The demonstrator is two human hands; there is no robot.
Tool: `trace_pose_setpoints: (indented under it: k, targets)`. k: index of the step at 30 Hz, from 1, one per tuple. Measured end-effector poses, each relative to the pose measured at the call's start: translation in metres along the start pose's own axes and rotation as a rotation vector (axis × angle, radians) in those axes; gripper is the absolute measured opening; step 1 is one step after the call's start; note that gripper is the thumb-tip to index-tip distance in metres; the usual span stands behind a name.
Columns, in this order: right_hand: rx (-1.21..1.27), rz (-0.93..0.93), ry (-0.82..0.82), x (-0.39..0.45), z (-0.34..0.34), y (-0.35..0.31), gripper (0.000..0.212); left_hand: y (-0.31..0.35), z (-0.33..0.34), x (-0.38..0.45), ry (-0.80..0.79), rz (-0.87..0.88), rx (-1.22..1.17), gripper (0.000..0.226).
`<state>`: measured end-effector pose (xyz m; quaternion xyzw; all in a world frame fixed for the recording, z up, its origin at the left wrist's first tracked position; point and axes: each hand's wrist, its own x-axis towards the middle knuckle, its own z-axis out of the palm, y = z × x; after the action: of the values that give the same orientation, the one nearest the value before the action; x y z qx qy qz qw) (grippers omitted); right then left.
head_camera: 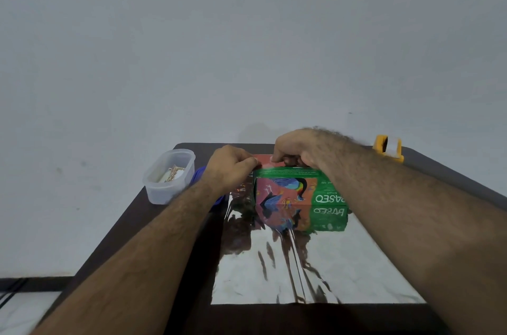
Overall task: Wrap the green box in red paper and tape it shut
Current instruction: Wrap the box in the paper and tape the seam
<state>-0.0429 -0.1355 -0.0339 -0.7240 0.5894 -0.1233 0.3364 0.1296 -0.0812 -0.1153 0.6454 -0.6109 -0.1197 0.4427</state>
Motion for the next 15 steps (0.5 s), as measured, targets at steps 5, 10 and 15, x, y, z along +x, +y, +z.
trace_pose_setpoints:
  k: [5,10,15]
  targets:
    - [-0.035,-0.051,-0.039,0.012,0.0,0.003,0.008,-0.001,0.0,0.0,0.001,0.0,0.029,0.022]
    - [0.013,-0.057,0.014,0.021,0.0,0.012,0.016,0.002,0.002,0.001,0.025,0.007,0.086,0.029]
    - [0.075,-0.018,0.027,0.03,0.003,0.014,0.035,0.008,0.007,0.002,0.072,0.011,0.142,0.035]
